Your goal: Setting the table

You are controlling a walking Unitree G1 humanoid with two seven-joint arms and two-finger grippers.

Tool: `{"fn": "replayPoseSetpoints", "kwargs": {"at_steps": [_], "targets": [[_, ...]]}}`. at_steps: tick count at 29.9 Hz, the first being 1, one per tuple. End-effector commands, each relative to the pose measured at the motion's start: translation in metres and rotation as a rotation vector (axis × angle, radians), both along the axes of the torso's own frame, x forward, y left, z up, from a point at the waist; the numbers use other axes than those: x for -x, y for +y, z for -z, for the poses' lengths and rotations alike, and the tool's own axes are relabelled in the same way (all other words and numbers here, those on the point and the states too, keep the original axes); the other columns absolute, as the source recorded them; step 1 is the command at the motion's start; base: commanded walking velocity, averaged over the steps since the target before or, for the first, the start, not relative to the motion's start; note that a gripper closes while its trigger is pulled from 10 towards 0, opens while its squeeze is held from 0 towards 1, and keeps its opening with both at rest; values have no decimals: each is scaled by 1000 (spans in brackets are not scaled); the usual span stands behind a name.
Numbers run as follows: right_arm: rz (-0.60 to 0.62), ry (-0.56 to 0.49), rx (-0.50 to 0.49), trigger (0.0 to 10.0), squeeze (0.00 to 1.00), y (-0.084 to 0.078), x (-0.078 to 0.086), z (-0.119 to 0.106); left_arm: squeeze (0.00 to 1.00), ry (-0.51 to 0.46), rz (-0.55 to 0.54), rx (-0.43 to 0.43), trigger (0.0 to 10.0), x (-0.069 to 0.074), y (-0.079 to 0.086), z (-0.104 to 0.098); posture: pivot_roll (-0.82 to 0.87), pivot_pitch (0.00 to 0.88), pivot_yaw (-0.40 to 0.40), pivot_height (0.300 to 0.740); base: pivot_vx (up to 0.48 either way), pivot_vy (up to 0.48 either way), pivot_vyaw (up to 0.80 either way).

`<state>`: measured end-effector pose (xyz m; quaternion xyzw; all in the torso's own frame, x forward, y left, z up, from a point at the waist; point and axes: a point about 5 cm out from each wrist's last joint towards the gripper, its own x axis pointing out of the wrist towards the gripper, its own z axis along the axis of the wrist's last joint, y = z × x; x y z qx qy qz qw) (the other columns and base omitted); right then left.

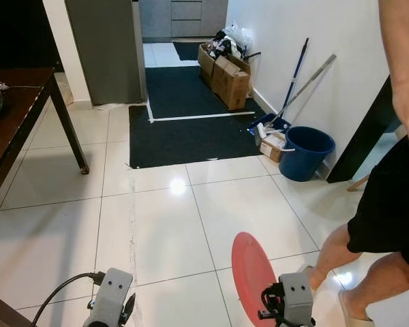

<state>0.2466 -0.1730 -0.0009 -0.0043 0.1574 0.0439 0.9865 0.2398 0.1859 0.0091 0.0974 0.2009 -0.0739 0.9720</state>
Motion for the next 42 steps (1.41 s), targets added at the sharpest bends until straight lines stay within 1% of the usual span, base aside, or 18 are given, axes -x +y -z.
{"fn": "replayPoseSetpoints", "kwargs": {"at_steps": [1, 12, 24, 29, 34, 35, 42], "targets": [[0, 3, 6, 10000, 0, -2, 3, 1, 0, 23, 2, 4, 10000, 6, -1, 5, 107, 94, 41, 740, 0, 0, 0], [0, 8, 6, 10000, 0, -3, 4, 2, 0, 21, 2, 5, 10000, 7, -1, 5, 105, 97, 41, 740, 0, 0, 0], [9, 2, 5, 10000, 0, -4, 2, 0, 0, 18, 7, 11, 10000, 4, -2, 2, 98, 105, 41, 740, 0, 0, 0], [10, -1, 6, 10000, 0, -4, 1, 0, 0, 7, 18, -14, 10000, 1, -2, -1, 100, 105, 42, 740, 0, 0, 0], [11, -1, 4, 10000, 0, -4, 1, 0, 0, 15, 24, 1, 10000, 0, -2, -2, 103, 104, 44, 740, 0, 0, 0], [12, -1, 3, 10000, 0, -3, 1, 0, 0, 11, 30, 12, 10000, 0, -4, -2, 103, 104, 44, 740, 0, 0, 0], [12, 0, 2, 10000, 0, -3, 1, 0, 0, 10, 32, 10, 10000, 0, -5, -2, 103, 105, 46, 740, 0, 0, 0]]}}
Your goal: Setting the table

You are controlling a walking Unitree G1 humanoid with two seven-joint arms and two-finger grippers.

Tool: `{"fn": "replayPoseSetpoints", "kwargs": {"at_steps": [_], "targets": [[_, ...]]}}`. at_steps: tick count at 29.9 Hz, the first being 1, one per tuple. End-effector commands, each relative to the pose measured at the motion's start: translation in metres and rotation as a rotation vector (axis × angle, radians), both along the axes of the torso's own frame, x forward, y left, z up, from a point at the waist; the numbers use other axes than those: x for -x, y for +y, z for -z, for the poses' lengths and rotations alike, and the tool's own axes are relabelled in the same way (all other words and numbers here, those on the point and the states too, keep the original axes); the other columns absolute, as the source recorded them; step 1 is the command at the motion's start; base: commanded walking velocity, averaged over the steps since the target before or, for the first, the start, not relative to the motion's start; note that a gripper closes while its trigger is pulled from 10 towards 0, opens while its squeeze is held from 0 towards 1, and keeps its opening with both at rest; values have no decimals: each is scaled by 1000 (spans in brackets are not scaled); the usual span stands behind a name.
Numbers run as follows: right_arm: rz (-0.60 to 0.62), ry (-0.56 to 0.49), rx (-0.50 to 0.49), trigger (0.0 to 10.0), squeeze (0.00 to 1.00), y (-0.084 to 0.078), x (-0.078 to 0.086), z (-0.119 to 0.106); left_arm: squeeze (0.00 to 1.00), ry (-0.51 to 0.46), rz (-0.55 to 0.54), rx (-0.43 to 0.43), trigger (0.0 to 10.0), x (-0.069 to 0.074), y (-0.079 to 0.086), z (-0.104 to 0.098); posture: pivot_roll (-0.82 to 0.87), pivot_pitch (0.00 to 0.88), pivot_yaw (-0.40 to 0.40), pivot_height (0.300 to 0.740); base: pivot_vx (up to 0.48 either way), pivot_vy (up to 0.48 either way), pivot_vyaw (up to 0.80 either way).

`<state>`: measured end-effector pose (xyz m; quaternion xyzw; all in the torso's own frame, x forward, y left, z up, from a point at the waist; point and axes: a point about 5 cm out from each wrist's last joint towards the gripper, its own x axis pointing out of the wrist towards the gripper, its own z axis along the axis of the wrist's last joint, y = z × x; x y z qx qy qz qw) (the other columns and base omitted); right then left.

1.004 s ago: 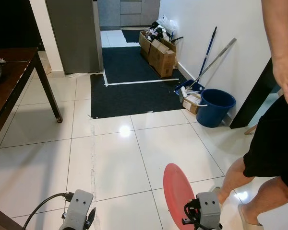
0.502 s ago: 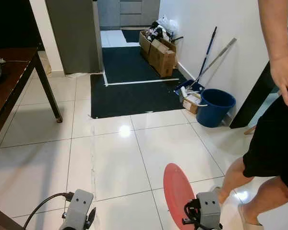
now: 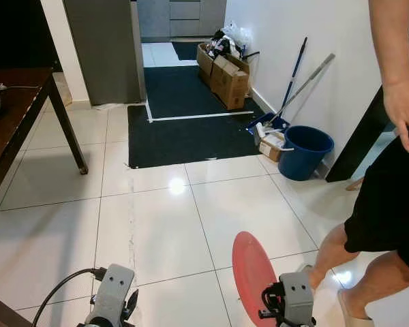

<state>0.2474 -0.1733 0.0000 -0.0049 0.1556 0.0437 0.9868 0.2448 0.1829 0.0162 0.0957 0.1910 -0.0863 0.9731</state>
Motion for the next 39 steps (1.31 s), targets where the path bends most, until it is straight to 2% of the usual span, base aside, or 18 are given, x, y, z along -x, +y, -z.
{"fn": "replayPoseSetpoints", "kwargs": {"at_steps": [1, 16, 28, 39], "targets": [[11, 4, 1, 10000, 0, -3, 2, 1, 0, 27, 7, 0, 10000, 5, -2, 5, 103, 105, 46, 740, 0, 0, 0], [34, -69, 18, 10000, 0, -11, -10, -16, 0, 0, 17, -33, 10000, -1, -5, 2, 69, 115, 43, 740, 0, 0, 0], [22, -98, 3, 10000, 0, -8, -9, -21, 0, -8, -7, -45, 10000, -4, -3, 2, 43, 116, 54, 740, 0, 0, 0], [4, -90, 12, 10000, 0, -7, -5, -19, 0, 5, -34, -36, 10000, 0, -1, 5, 43, 117, 55, 740, 0, 0, 0]]}}
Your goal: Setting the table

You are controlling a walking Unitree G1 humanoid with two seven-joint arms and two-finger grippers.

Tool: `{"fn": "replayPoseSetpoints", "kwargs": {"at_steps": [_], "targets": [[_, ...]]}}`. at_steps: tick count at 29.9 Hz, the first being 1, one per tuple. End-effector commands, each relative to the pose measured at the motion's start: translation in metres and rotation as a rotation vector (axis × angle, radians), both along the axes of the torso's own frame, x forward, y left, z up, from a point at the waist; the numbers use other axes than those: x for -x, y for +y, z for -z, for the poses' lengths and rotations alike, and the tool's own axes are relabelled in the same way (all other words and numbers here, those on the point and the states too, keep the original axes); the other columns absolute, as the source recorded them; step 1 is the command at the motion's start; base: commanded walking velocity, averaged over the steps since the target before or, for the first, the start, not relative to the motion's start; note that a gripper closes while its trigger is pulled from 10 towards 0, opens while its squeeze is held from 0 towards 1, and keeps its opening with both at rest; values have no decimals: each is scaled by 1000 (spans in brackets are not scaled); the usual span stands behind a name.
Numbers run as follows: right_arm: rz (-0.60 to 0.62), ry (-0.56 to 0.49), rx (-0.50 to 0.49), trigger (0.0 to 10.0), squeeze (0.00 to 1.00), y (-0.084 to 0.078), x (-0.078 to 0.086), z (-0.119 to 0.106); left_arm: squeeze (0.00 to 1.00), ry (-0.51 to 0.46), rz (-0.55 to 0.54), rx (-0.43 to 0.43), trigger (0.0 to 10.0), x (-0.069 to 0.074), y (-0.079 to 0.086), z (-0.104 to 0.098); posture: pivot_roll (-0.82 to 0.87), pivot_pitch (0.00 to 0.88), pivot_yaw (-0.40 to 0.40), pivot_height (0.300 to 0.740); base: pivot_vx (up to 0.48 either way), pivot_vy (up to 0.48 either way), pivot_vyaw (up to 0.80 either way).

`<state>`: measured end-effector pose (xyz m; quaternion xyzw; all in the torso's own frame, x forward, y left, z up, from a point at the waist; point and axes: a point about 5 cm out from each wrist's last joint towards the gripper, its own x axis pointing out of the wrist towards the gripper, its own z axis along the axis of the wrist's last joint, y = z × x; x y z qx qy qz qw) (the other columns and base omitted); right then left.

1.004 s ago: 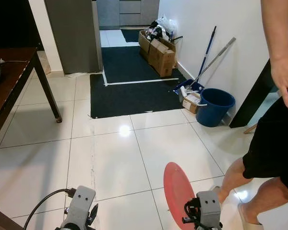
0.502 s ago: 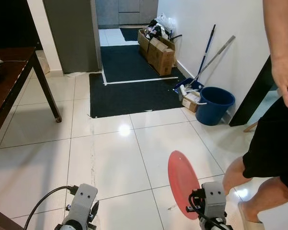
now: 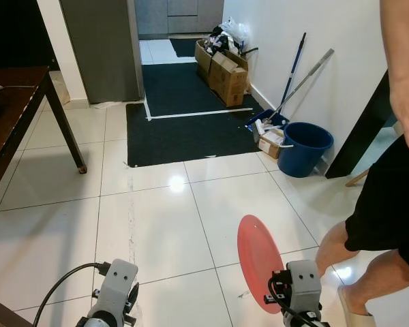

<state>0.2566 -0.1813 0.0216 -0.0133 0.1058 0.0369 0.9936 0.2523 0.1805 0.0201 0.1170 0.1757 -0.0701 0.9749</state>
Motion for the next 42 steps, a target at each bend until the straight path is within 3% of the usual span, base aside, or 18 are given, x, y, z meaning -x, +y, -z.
{"fn": "replayPoseSetpoints", "kwargs": {"at_steps": [1, 3, 16, 42], "targets": [[-11, 12, 2, 10000, 0, 1, 5, 3, 0, 55, -28, 33, 10000, 9, 3, 10, 39, 115, 54, 740, 0, 0, 0], [-13, 12, 2, 10000, 0, -1, 7, 3, 0, 84, -42, 74, 10000, 11, 5, 14, 36, 113, 55, 740, 0, 0, 0], [6, 3, -19, 10000, 0, -3, 9, 1, 0, 23, 41, 56, 10000, 9, -6, 7, 24, 99, 52, 740, 0, 0, 0], [-16, 25, -9, 10000, 0, 1, 14, 5, 0, -1, 48, 25, 10000, 5, -9, 8, 14, 90, 52, 740, 58, 0, 0]]}}
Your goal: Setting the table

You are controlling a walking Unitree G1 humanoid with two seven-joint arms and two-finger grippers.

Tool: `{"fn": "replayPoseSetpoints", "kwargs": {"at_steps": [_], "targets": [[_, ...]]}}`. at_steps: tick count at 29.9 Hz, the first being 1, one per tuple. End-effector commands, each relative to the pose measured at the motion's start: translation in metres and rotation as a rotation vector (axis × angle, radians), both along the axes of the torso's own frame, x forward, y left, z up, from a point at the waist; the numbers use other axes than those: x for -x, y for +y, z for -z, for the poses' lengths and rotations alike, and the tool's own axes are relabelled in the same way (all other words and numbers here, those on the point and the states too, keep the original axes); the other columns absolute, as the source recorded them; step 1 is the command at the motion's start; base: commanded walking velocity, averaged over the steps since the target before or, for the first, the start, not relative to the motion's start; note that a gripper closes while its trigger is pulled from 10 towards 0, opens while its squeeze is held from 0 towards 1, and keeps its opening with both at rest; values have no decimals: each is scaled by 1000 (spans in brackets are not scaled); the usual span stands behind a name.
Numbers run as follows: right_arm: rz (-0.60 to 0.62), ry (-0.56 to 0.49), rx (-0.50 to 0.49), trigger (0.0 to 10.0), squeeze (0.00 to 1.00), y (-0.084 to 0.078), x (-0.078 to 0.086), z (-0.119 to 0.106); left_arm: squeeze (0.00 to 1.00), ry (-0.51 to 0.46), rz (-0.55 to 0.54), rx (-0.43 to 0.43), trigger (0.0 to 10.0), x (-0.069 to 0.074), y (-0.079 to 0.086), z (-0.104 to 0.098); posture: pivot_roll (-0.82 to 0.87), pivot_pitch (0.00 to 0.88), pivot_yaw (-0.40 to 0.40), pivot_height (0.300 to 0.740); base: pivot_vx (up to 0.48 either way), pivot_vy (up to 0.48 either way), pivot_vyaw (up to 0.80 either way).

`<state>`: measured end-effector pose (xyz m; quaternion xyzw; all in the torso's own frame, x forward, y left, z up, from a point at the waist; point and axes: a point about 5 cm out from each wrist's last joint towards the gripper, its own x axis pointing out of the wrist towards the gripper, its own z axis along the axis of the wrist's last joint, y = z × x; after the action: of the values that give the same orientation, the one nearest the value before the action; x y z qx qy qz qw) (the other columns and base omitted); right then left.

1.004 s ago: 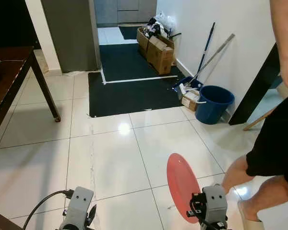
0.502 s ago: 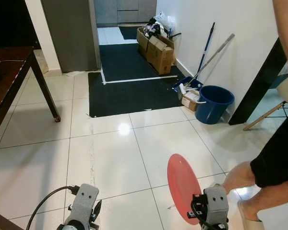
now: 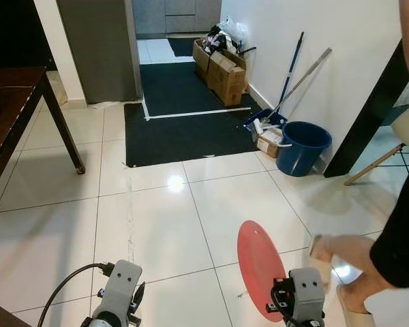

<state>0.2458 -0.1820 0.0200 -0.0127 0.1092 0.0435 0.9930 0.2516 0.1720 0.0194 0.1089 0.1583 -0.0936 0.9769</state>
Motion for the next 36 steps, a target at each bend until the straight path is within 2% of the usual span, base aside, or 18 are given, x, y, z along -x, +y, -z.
{"fn": "replayPoseSetpoints", "kwargs": {"at_steps": [1, 36], "targets": [[-3, 18, -7, 10000, 0, 2, 3, 3, 0, 27, 1, -3, 10000, 5, 0, 7, 14, 90, 52, 740, 326, 0, 0], [-17, 29, 8, 10000, 0, 4, 3, 4, 0, 22, -3, 0, 10000, 4, 0, 8, -8, 98, 48, 740, 369, 0, 0]]}}
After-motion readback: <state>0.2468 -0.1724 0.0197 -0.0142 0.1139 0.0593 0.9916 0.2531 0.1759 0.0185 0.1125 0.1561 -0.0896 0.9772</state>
